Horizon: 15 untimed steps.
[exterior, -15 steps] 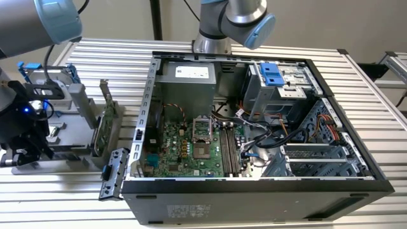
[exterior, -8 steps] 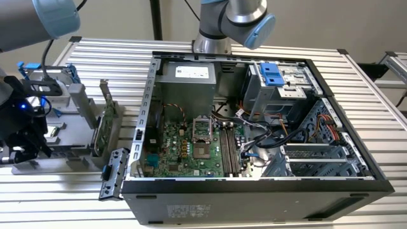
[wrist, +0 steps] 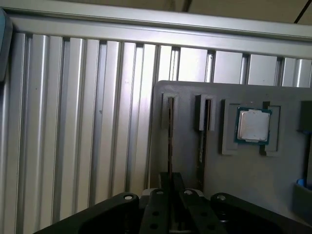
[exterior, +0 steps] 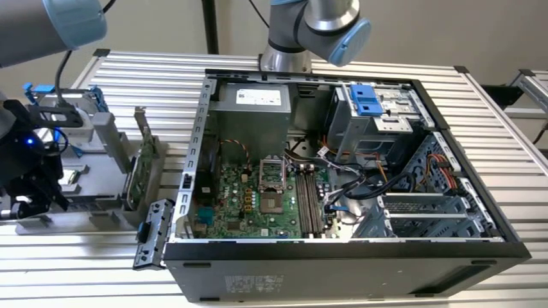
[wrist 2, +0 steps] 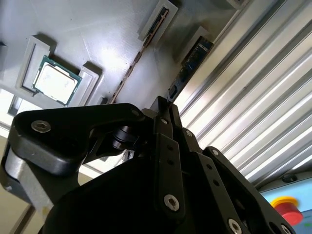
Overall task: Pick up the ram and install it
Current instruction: 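Insert the ram into the slot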
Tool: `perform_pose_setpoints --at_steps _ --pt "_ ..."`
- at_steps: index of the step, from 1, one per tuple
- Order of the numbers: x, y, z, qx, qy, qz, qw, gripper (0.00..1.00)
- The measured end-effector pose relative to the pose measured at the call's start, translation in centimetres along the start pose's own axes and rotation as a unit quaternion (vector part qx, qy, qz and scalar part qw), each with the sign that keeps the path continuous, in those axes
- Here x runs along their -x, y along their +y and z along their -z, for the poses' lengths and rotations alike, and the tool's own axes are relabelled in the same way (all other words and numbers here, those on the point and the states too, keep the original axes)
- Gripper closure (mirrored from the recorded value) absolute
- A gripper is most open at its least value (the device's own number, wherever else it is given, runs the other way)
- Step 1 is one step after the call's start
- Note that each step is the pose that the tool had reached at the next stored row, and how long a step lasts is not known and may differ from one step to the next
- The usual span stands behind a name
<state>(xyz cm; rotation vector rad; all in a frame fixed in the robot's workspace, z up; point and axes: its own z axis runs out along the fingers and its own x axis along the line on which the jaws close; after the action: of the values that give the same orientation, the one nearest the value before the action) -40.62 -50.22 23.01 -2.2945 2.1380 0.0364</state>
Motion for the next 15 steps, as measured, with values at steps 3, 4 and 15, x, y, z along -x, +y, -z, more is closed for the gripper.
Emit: perform_pose_setpoints --at_steps 3,4,15 --pt "0.00 0.00 0.02 0.0000 0.0000 0.000 1.0000 1.00" --pt "0.00 0.00 0.09 0.0002 0.0001 0.000 1.0000 1.00" --pt "0.03 0.02 1.44 0.0001 0.0000 0.000 1.0000 1.00"
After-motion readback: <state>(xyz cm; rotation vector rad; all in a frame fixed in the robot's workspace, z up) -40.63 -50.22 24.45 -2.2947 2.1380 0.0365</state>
